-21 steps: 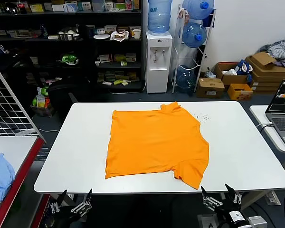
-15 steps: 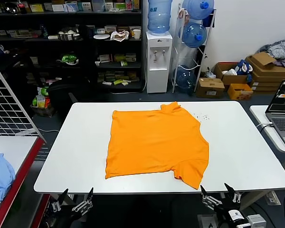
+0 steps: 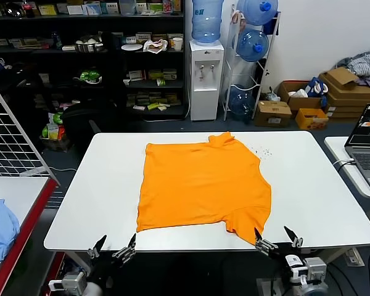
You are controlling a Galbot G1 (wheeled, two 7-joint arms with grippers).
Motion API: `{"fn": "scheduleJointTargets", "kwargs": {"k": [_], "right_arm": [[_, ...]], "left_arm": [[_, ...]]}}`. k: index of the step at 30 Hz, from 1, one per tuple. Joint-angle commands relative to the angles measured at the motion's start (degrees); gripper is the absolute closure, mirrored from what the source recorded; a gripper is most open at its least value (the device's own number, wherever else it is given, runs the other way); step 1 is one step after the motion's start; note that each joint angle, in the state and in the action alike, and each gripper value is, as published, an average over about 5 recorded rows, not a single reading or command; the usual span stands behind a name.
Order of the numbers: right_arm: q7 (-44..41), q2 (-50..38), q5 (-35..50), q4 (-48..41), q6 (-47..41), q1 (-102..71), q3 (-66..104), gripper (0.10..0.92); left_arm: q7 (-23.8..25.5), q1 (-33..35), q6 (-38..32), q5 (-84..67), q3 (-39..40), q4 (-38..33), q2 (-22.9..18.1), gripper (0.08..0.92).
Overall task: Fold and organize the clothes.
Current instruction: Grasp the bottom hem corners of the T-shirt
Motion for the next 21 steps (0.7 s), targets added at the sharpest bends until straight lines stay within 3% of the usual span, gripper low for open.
{"fn": "scheduleJointTargets", "kwargs": {"k": [1,21], "right_arm": [[1.6,0.6,-1.8,-4.9,-3.3,6.4,-4.8,0.104],[2.9,2.4,-5.9,-4.8,-7.1,5.2,-5.8,0.105]], "left_arm": [[-1.1,-8.2,0.6,3.2,6.1,6.2,1.2,0.079],[-1.8,-11.8,-0.2,6.5,11.1,8.3,0.4,0.092]]}}
